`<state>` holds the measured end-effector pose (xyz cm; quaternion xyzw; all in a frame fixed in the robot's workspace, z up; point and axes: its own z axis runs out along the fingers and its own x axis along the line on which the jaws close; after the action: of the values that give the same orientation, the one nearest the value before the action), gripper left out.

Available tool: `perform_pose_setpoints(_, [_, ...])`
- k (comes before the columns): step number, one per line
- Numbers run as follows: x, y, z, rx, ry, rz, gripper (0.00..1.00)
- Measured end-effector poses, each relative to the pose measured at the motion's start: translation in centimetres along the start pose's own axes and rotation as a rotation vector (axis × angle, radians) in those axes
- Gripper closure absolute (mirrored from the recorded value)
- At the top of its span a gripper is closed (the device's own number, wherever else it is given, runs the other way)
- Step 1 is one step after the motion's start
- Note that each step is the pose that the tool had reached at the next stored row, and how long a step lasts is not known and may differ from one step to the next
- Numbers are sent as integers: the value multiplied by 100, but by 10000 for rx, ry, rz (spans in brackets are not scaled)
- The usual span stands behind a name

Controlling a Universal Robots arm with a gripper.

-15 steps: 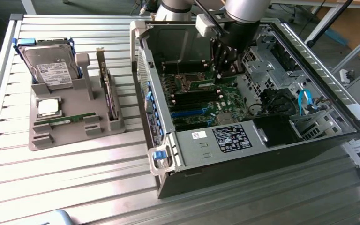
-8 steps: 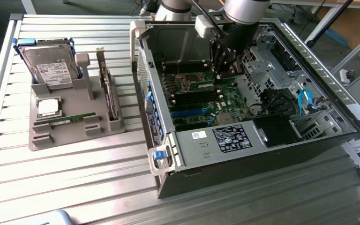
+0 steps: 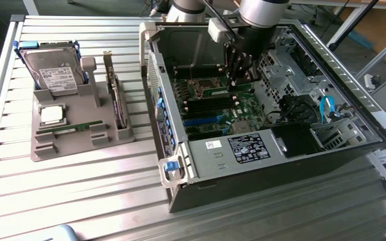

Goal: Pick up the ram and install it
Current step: 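Insert the ram into the slot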

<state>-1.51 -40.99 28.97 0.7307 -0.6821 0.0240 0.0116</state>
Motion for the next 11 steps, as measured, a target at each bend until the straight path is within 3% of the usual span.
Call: perform_pose_setpoints(11, [-3,14,36,0,0,0,87])
